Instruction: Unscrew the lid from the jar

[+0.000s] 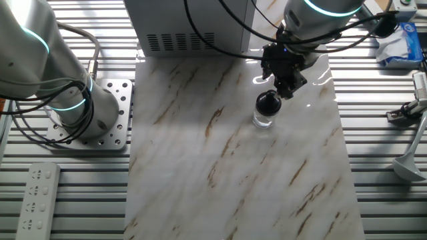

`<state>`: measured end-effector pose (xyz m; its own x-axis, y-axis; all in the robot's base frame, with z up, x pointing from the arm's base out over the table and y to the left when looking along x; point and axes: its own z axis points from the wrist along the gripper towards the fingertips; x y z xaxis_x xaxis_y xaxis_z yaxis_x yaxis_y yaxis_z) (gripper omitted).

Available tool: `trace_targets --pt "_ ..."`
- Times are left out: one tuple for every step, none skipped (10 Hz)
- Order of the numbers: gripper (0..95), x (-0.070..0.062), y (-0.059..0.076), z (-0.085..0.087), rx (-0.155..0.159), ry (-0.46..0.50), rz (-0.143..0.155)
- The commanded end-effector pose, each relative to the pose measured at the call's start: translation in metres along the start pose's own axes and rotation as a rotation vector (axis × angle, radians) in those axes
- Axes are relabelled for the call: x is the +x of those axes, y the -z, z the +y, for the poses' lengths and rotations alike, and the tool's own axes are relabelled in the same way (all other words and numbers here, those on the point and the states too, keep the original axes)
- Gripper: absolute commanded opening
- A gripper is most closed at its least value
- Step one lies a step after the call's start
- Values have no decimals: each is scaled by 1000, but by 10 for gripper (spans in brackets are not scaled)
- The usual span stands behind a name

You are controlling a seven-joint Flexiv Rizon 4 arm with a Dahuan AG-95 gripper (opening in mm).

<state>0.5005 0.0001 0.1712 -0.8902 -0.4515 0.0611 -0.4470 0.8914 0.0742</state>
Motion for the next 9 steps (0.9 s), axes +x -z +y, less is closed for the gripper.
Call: trace_targets --pt "950 0 -2 -1 1 -19 -4" --pt "950 0 -3 -1 1 -30 -2" --pt "950 0 -5 -1 2 -33 -1" --pt "950 0 -7 -1 3 -35 -2" --pt "950 0 -9 -2 5 -39 -3" --pt "950 0 -11 -2 5 -39 0" --pt "760 0 -12 -2 7 -40 1" --pt "760 -1 -21 -4 6 -41 2" --pt "760 -1 -24 -4 7 -38 2"
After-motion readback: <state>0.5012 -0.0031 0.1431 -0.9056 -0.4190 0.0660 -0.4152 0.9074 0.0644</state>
